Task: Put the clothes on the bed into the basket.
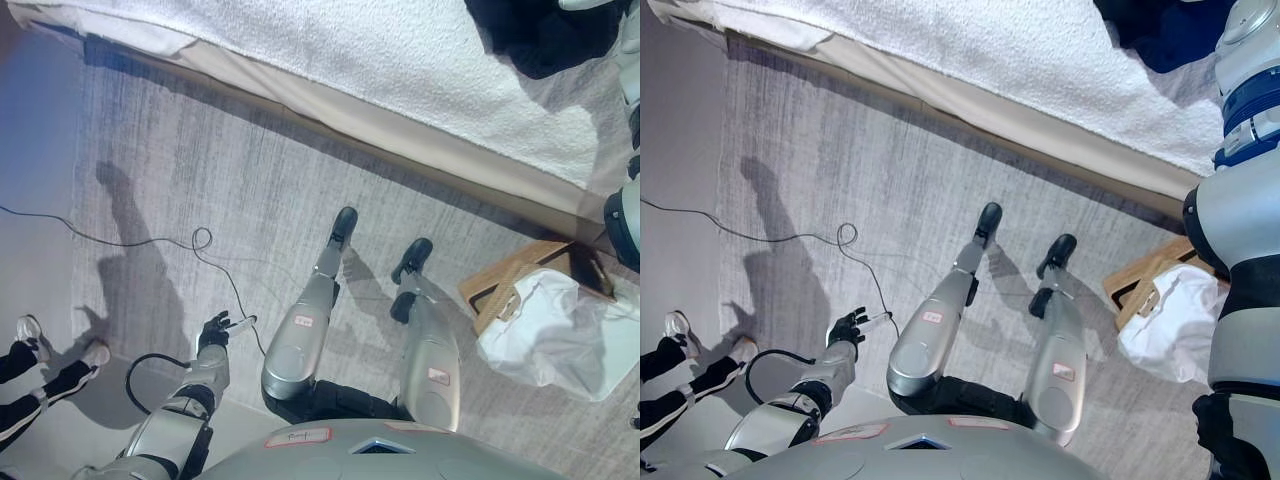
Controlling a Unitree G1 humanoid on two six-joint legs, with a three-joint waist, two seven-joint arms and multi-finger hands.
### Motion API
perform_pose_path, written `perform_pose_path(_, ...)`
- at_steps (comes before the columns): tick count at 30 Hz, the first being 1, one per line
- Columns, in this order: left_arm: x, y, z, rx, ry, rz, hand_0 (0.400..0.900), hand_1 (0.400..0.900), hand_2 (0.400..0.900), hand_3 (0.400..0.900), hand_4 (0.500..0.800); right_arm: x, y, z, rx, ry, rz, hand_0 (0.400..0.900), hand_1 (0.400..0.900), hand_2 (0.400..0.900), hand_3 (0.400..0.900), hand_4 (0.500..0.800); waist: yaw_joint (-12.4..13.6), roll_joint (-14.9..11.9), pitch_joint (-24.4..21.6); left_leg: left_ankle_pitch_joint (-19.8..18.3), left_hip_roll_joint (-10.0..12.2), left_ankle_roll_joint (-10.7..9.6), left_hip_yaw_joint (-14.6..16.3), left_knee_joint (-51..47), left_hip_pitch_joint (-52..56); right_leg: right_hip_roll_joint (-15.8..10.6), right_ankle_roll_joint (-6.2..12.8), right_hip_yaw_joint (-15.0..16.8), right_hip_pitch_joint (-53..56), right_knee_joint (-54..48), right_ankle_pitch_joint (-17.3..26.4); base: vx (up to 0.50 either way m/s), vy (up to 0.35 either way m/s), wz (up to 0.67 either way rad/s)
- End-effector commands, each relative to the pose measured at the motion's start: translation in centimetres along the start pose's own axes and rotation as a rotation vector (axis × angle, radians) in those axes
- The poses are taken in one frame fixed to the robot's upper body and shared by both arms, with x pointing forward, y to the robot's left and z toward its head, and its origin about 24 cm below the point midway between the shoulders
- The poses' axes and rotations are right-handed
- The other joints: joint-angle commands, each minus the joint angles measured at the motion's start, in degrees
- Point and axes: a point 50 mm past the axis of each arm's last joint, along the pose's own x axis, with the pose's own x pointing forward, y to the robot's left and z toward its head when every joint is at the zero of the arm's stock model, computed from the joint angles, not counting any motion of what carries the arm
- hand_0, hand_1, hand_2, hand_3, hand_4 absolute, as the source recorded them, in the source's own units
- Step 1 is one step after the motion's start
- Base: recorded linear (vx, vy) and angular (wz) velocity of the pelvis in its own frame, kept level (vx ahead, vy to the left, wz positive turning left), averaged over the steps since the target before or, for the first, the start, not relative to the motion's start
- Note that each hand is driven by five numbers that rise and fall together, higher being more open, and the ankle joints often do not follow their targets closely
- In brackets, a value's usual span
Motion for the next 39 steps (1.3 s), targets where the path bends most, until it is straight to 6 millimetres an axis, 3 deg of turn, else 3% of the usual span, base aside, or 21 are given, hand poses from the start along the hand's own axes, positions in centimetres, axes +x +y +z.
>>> perform_pose_path(1, -0.5, 4.9, -4.9, 0.045, 0.171, 0.147, 0.900, 0.900, 0.900, 0.900, 0.800, 0.1, -1.4, 0.2, -0.048, -0.054, -0.079, 0.400, 0.400, 0.400, 0.400, 0.500, -2.1, -3.4, -3.5, -1.3, 0.5, 1.0, 0.6, -2.4, 3.3, -2.4, 3.77, 3.0, 6.1, -4.0, 0.4, 0.04, 0.041, -0.28)
perform_pose_path(6, -0.8, 5.1, -6.0, 0.041, 0.222, 0.157, 0.900, 0.900, 0.900, 0.900, 0.800, -0.1, 0.6, -1.6, -0.038, -0.028, -0.034, 0.400, 0.400, 0.400, 0.400, 0.500, -4.5, -5.8, -6.5, -4.1, 0.6, 1.7, 3.2, -1.7, 8.8, -2.0, 4.33, 5.1, 11.9, -7.4, 1.6, 0.05, 0.041, -0.37)
perform_pose_path(13, -1.2, 5.3, -7.3, 0.046, 0.274, 0.151, 0.900, 0.900, 0.900, 0.900, 0.800, -0.4, 1.8, -3.9, -0.072, -0.007, 0.011, 0.400, 0.400, 0.400, 0.400, 0.500, -7.7, -8.2, -10.9, -7.4, 0.9, 2.2, 6.4, -0.1, 13.9, -2.2, 4.97, 7.6, 16.6, -10.1, 2.2, 0.05, 0.014, -0.33)
perform_pose_path(20, -1.8, 6.0, -9.0, 0.054, 0.349, 0.166, 0.900, 0.900, 0.900, 0.900, 0.800, -1.1, 3.4, -6.9, -0.087, 0.022, 0.071, 0.400, 0.400, 0.400, 0.400, 0.500, -11.0, -9.6, -15.9, -8.6, 1.8, 2.2, 9.4, -1.7, 19.0, -2.0, 5.57, 10.0, 19.5, -11.4, 2.5, 0.06, 0.006, -0.29)
perform_pose_path(28, -2.3, 6.2, -10.1, 0.094, 0.399, 0.160, 0.900, 0.900, 0.900, 0.900, 0.800, -2.9, 4.9, -13.1, -0.082, 0.148, 0.128, 0.400, 0.400, 0.400, 0.400, 0.500, -14.3, -10.0, -20.4, -10.3, 2.3, 2.4, 12.9, -2.8, 23.6, -1.4, 6.17, 13.0, 21.8, -12.6, 2.8, 0.06, 0.011, -0.32)
perform_pose_path(34, -2.3, 6.0, -10.3, 0.123, 0.408, 0.140, 0.900, 0.900, 0.900, 0.900, 0.800, -4.7, 5.2, -17.5, -0.067, 0.248, 0.149, 0.400, 0.400, 0.400, 0.400, 0.500, -16.9, -9.9, -22.5, -11.5, 2.9, 2.3, 16.1, -2.8, 26.3, -0.6, 6.60, 15.9, 22.6, -12.9, 3.1, 0.03, -0.002, -0.36)
perform_pose_path(39, -2.2, 5.6, -10.1, 0.140, 0.401, 0.118, 0.900, 0.900, 0.900, 0.900, 0.800, -6.5, 5.1, -21.3, -0.062, 0.355, 0.161, 0.400, 0.400, 0.400, 0.400, 0.500, -18.6, -9.5, -23.7, -11.9, 3.1, 2.2, 17.2, -2.8, 27.4, -0.4, 6.73, 16.8, 23.3, -13.2, 3.1, 0.01, -0.011, -0.15)
